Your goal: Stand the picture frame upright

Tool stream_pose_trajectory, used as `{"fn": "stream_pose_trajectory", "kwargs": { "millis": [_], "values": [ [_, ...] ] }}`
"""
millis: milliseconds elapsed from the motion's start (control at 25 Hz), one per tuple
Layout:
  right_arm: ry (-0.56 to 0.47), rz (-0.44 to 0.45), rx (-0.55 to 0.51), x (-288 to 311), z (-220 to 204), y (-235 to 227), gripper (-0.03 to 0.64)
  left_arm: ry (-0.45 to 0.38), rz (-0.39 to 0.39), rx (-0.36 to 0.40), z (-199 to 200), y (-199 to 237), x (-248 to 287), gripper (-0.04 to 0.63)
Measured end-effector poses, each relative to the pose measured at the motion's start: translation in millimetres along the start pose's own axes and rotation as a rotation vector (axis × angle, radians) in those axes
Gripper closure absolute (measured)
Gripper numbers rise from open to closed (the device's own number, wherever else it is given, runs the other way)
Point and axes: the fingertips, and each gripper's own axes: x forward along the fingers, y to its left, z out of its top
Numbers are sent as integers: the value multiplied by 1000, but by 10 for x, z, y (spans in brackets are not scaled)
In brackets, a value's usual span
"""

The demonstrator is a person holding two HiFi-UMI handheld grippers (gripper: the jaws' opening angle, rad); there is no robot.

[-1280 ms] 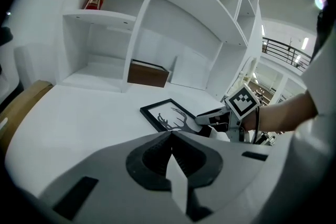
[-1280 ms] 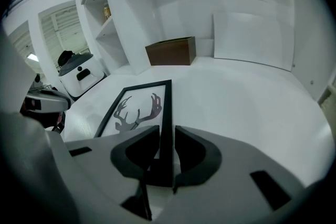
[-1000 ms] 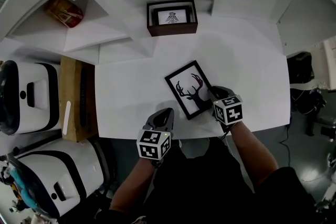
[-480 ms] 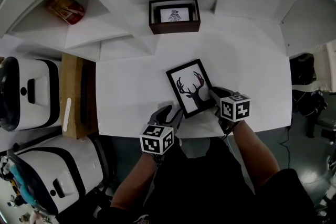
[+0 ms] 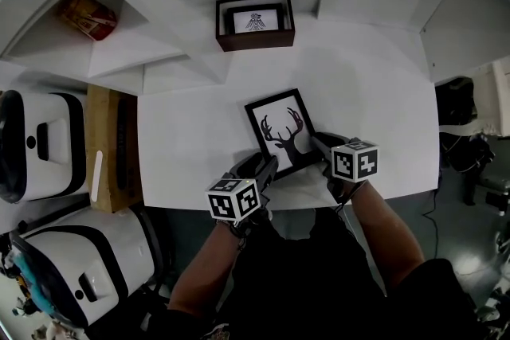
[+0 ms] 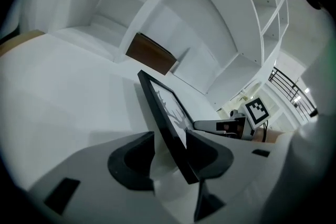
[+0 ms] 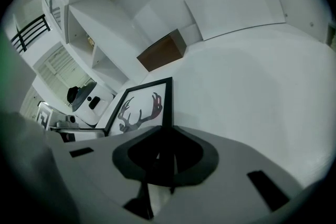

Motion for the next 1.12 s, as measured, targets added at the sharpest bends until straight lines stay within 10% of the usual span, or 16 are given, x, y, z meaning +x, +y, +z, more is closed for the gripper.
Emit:
{"fn": "stream_pose_trajectory", "kwargs": {
  "millis": [640, 1120],
  "values": [
    [11, 49, -42, -11, -43, 52, 559, 21, -75, -124, 120, -85, 409, 416],
    [14, 84, -55, -30, -114, 137, 557, -35, -220, -195, 226, -247, 253, 555]
  ]
}}
